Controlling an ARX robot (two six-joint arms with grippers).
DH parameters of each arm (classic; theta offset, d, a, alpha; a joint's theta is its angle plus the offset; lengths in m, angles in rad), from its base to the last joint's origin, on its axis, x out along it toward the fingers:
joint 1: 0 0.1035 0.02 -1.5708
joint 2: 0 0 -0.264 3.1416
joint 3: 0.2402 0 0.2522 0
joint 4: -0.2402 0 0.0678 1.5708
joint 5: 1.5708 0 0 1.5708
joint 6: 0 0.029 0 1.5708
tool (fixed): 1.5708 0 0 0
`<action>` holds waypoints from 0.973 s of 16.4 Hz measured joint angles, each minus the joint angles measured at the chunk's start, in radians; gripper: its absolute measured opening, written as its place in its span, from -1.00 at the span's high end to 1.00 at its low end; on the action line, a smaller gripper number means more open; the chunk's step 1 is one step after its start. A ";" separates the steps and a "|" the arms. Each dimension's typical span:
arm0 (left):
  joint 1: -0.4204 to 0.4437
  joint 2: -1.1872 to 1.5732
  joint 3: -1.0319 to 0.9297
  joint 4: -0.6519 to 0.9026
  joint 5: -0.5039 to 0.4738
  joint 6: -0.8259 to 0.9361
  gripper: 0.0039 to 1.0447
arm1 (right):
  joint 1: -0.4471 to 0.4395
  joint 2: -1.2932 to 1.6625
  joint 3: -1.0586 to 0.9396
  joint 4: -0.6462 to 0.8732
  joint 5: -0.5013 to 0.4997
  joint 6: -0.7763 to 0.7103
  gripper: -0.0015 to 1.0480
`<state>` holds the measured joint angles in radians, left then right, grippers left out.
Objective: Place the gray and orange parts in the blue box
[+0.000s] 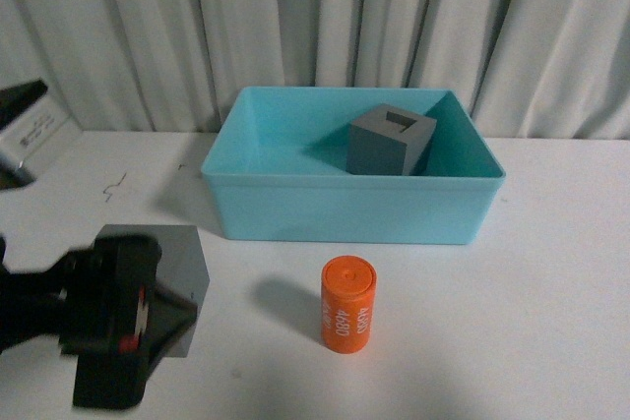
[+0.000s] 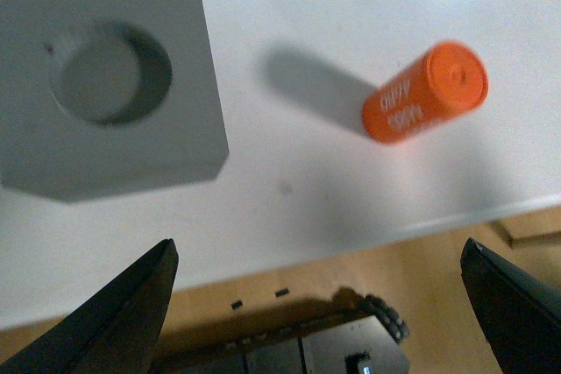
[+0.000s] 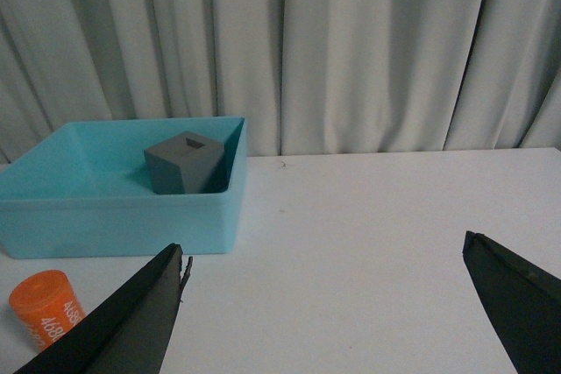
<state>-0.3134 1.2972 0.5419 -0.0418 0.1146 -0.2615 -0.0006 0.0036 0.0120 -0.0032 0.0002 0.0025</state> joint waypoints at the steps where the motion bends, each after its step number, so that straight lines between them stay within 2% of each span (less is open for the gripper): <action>1: 0.013 0.025 0.032 0.029 -0.008 0.008 -0.88 | 0.000 0.000 0.000 0.000 0.000 0.000 -0.87; 8: 0.150 0.288 0.171 0.166 -0.014 0.113 -0.88 | 0.000 0.000 0.000 0.000 0.000 0.000 -0.87; 16: 0.271 0.419 0.245 0.214 0.019 0.220 -0.88 | 0.000 0.000 0.000 0.000 0.000 0.000 -0.87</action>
<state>-0.0425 1.7161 0.7864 0.1719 0.1341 -0.0410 -0.0002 0.0036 0.0120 -0.0032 0.0002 0.0025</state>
